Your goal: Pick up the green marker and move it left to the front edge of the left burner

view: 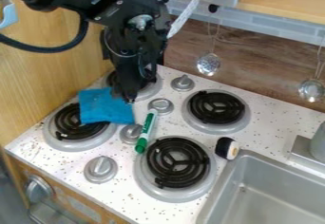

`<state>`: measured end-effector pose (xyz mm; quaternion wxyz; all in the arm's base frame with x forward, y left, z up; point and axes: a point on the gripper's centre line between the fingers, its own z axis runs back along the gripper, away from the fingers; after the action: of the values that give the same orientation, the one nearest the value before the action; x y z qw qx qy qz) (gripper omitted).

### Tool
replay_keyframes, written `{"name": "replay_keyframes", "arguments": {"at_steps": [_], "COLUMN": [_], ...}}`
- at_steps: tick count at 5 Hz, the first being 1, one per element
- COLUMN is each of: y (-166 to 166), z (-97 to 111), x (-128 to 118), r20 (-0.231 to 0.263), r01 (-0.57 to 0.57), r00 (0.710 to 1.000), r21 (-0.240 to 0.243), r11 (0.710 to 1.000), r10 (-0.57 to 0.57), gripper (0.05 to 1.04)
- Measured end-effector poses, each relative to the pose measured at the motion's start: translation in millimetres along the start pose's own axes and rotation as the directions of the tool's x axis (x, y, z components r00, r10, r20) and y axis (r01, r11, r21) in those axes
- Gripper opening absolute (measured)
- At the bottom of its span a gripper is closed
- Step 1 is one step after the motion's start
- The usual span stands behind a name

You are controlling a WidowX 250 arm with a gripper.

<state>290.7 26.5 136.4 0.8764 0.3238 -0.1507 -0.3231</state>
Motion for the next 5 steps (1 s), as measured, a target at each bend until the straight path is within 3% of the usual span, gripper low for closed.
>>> {"name": "replay_keyframes", "arguments": {"at_steps": [1, 2, 3, 4, 5], "y": [-6.1, -8.6, -5.4, -2.2, -0.1], "z": [-4.7, -29.7, -47.0, -57.0, -66.4], "x": [-1.0, 1.7, 5.6, 7.2, 4.4], "r20": [-0.015, -0.053, -0.073, -0.09, -0.102], "r01": [0.009, -0.02, -0.1, -0.176, -0.271], "r00": [1.0, 0.999, 0.994, 0.984, 0.962], "r21": [-0.023, -0.151, -0.273, -0.331, -0.421], "r11": [1.0, 0.988, 0.957, 0.927, 0.866], "r10": [-0.009, 0.013, 0.083, 0.154, 0.252], "gripper": [1.001, 1.001, 1.001, 1.001, 1.001]}}
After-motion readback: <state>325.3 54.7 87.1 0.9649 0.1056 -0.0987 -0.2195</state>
